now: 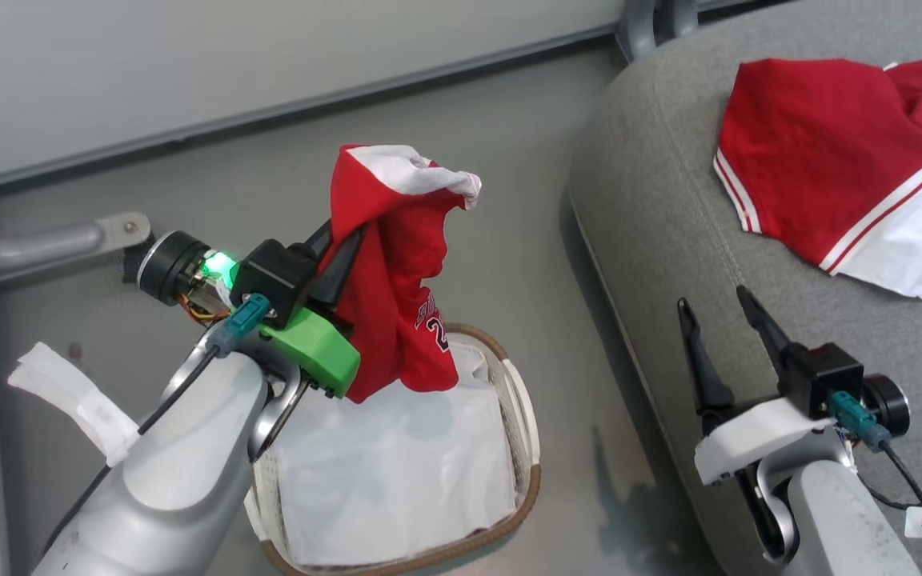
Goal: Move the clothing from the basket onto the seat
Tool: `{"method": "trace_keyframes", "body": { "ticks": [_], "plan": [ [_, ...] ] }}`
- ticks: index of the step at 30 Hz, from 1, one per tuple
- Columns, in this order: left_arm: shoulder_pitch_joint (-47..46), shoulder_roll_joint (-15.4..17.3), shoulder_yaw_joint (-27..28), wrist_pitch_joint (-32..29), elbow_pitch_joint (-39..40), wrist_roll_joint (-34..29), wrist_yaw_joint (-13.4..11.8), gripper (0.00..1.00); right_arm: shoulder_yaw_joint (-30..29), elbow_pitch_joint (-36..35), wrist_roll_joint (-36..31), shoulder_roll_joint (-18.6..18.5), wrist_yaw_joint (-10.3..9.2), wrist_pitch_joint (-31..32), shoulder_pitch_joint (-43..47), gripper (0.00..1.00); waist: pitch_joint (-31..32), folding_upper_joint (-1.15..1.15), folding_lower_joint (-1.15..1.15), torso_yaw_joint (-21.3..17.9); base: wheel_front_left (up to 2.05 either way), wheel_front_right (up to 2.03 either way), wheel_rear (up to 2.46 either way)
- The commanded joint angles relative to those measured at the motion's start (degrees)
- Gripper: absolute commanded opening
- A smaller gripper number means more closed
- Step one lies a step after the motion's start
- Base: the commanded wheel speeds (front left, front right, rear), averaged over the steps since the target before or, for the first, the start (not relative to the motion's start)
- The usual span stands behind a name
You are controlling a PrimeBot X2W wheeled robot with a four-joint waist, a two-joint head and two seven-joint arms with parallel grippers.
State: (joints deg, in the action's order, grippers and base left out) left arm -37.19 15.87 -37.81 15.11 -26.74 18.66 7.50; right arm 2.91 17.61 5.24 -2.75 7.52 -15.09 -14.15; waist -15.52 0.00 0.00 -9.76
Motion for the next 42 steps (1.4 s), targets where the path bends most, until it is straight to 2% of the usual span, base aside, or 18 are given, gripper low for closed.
{"method": "trace_keyframes", "body": {
  "ticks": [1,6,13,18,29,42],
  "plan": [
    [0.4,0.5,-0.3,0.0,1.0,0.7,0.0,0.0,0.3,0.4,-0.4,-0.3,-0.06,-0.1,1.9,1.0,10.7,0.0,0.0,3.8,0.0,0.0,0.0],
    [-1.8,1.8,-2.6,0.1,3.0,1.4,0.0,0.0,1.9,0.9,-0.9,-0.3,-0.06,-0.1,4.6,1.0,15.6,0.0,0.0,3.9,0.0,0.0,0.0],
    [-6.7,2.6,-4.7,0.1,3.2,3.6,0.0,0.0,5.0,0.5,-0.6,-0.2,-0.06,-0.1,5.4,1.0,17.7,0.0,0.0,4.5,0.0,0.0,0.0],
    [-10.3,2.7,-6.9,0.1,3.0,4.5,0.0,0.0,9.4,0.8,0.7,-0.3,-0.06,-0.1,4.9,1.0,18.4,0.0,0.0,5.2,0.0,0.0,0.0],
    [-18.2,0.6,-10.8,-0.1,2.8,6.2,0.0,0.0,24.0,3.7,1.8,-0.3,-0.06,-0.1,0.9,1.0,18.8,0.0,0.0,7.2,0.0,0.0,0.0],
    [-21.5,-2.9,-15.9,0.0,2.2,8.6,0.0,0.0,26.6,8.3,3.7,-0.3,-0.06,-0.1,-8.0,1.0,18.5,0.0,0.0,9.7,0.0,0.0,0.0]
  ]
}}
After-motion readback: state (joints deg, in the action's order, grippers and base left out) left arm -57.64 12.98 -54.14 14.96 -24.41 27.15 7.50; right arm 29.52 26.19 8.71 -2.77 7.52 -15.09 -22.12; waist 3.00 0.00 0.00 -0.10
